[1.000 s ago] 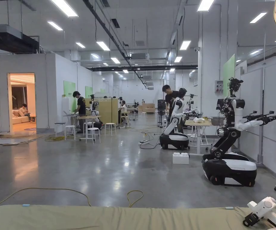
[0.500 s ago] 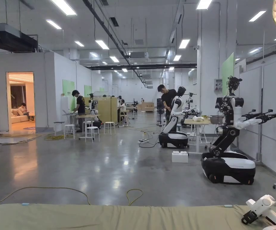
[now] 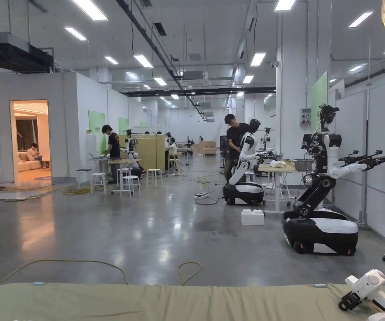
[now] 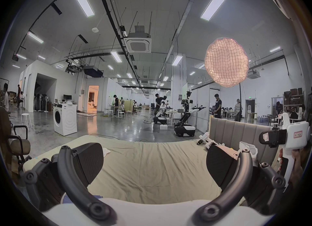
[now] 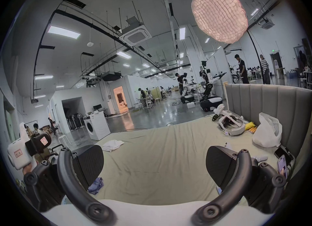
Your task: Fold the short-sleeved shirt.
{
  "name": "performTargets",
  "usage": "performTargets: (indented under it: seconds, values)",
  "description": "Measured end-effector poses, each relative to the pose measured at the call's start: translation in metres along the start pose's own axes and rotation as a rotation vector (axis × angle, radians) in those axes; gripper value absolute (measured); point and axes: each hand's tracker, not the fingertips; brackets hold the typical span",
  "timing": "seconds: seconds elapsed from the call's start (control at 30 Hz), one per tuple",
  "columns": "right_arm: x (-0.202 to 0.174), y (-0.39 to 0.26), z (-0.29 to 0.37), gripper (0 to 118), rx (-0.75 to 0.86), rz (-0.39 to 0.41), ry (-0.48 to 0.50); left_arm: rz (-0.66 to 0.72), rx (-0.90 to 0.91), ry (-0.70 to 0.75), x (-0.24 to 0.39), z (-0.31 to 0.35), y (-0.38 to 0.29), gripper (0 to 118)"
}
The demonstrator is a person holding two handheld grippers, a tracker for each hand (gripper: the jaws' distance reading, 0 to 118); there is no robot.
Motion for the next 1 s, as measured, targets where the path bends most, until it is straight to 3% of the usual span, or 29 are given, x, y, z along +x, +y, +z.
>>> performTargets:
  seconds: [0.2, 0.37, 0.47, 0.63, 0.87, 1.0]
  values:
    - [0.000, 0.004, 0.001, 118, -0.012, 0.005, -0.011, 0.027, -0.014, -0.011, -0.002, -0.001, 0.000, 118]
    - [-0.007, 0.024, 0.001, 118, -0.069, -0.196, -0.132, 0.080, -0.010, -0.032, -0.006, 0.000, 0.009, 118]
    - [-0.010, 0.033, -0.002, 118, -0.142, -0.264, -0.205, 0.092, -0.006, -0.031, -0.006, -0.001, 0.012, 118]
    - [-0.012, 0.032, -0.004, 118, -0.209, -0.239, -0.163, 0.104, -0.017, -0.031, -0.008, -0.002, 0.011, 118]
    - [-0.022, 0.032, -0.006, 118, -0.224, -0.191, -0.210, 0.097, -0.024, -0.028, -0.007, -0.001, 0.011, 118]
    - [-0.012, 0.025, -0.006, 118, -0.216, -0.197, -0.147, 0.088, -0.026, -0.028, -0.007, -0.001, 0.011, 118]
